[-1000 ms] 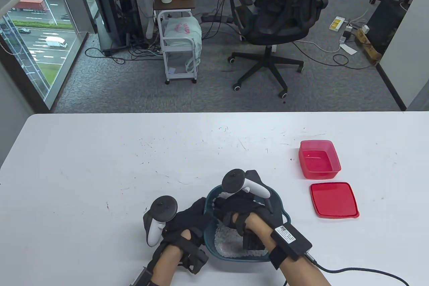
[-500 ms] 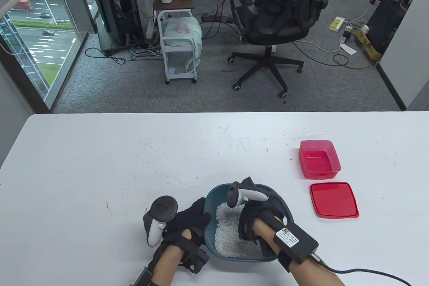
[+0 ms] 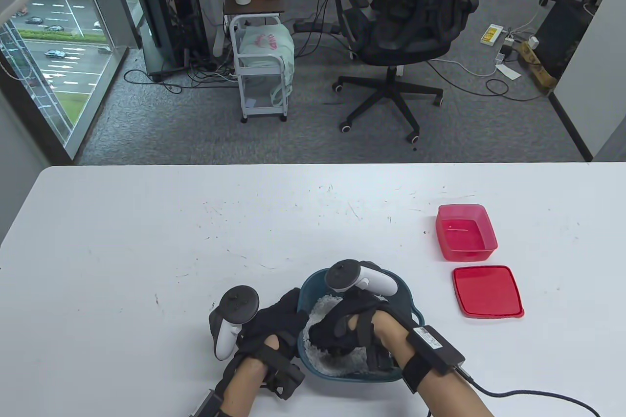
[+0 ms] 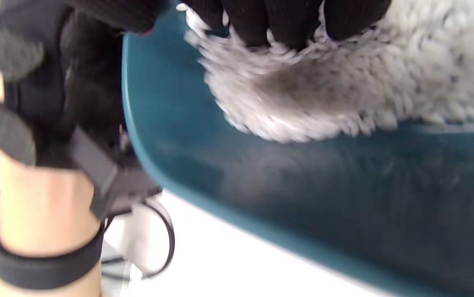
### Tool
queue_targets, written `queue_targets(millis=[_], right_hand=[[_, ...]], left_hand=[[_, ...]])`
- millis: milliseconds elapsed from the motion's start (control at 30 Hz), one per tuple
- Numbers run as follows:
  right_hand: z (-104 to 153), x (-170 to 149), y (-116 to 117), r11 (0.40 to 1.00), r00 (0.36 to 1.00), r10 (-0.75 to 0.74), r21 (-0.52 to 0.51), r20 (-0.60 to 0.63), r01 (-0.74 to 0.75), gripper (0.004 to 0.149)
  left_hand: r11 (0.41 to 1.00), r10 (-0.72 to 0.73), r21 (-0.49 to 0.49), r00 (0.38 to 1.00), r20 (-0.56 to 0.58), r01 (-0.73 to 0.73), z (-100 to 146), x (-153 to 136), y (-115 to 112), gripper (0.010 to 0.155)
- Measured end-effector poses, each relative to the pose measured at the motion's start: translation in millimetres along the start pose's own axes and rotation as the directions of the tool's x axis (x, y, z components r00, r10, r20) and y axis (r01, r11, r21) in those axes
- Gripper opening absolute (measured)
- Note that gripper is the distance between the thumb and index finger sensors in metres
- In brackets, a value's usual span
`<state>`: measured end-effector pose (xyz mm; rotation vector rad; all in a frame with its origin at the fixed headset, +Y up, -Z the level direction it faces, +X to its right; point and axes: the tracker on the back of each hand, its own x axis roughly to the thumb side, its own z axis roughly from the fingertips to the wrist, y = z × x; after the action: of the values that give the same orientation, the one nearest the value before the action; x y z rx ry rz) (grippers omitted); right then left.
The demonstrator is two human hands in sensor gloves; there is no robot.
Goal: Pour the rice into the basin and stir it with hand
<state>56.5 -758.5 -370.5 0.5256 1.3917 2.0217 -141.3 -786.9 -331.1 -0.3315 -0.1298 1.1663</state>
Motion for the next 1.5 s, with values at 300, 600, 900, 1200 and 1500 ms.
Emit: queue_targets(millis=[300, 600, 900, 1200, 1500], right_hand=[[14, -1, -27, 0.921, 0.951, 0.137, -0.318, -0.279, -0.226, 0.065], [19, -1, -4, 0.792, 0.640, 0.462, -0.038, -0.614, -0.609, 0.065], [8, -4, 19, 0.874, 0.756, 0.454, 0.068, -0.473, -0.482, 0.065], [-2, -10, 11, 0.992, 0.999, -0.045, 0.118, -0.008, 0.045, 0.068], [1, -2, -17, 0.973, 0.995, 0.018, -0.227, -0.102, -0.041, 0.069]], left_hand=[[1.000, -0.006, -0.003, 1.000, 0.006, 0.006, 0, 0, 0, 0.067], [1.000, -0.009, 0.016, 1.000, -0.007, 0.010, 0, 0, 0, 0.066], [1.000, -0.008, 0.030, 1.000, -0.015, 0.008, 1, 0, -1, 0.066], [1.000, -0.010, 0.021, 1.000, -0.013, 0.011, 1, 0, -1, 0.066], [1.000, -0.013, 0.007, 1.000, -0.002, 0.013, 1, 1, -1, 0.066]])
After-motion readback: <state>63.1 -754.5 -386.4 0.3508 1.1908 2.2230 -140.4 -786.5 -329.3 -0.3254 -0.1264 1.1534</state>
